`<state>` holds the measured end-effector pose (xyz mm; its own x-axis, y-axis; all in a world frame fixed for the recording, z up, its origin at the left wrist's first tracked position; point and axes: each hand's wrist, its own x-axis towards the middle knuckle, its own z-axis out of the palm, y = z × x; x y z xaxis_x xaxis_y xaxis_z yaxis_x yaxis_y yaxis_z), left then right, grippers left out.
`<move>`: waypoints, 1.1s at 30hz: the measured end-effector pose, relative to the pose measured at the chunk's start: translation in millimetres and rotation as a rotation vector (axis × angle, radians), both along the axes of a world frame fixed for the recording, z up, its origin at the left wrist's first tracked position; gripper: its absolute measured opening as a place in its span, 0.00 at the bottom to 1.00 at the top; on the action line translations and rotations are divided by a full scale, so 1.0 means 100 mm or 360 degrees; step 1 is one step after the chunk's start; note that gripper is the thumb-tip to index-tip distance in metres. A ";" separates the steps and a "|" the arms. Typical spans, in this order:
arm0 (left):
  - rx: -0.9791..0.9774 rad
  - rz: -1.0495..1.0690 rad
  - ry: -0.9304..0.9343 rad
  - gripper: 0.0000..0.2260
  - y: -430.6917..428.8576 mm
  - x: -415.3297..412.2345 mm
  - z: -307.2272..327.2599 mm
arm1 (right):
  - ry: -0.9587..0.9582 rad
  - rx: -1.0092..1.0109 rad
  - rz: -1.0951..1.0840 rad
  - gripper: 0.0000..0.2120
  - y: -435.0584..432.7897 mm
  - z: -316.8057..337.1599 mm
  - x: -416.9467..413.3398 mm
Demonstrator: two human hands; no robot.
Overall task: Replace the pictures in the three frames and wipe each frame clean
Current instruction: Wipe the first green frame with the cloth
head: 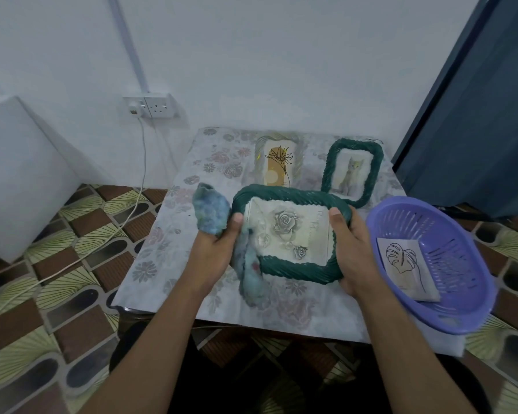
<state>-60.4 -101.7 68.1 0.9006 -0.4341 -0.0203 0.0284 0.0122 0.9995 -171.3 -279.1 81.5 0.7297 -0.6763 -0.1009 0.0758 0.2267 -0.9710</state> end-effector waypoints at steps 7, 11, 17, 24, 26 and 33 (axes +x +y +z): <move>0.0034 0.0081 -0.0111 0.18 -0.01 -0.03 -0.07 | 0.0092 -0.0088 0.0155 0.11 -0.09 0.07 -0.06; -0.0004 0.0210 -0.0023 0.18 -0.07 -0.03 -0.07 | 0.0093 0.0047 0.0154 0.11 -0.11 0.10 -0.08; -0.0155 0.0421 0.0161 0.06 -0.18 -0.12 -0.07 | 0.0115 0.0400 0.0167 0.17 -0.17 0.13 -0.12; -0.0371 0.0325 0.0516 0.08 -0.31 -0.29 -0.12 | -0.0408 0.0784 0.0064 0.25 0.18 -0.04 -0.05; -0.0380 0.0157 0.0620 0.08 -0.33 -0.36 -0.10 | -0.0384 0.0734 -0.0062 0.22 0.25 -0.07 0.00; -0.0375 0.0135 0.0904 0.11 -0.14 -0.23 -0.10 | -0.0453 0.0971 -0.0063 0.27 0.14 0.03 0.01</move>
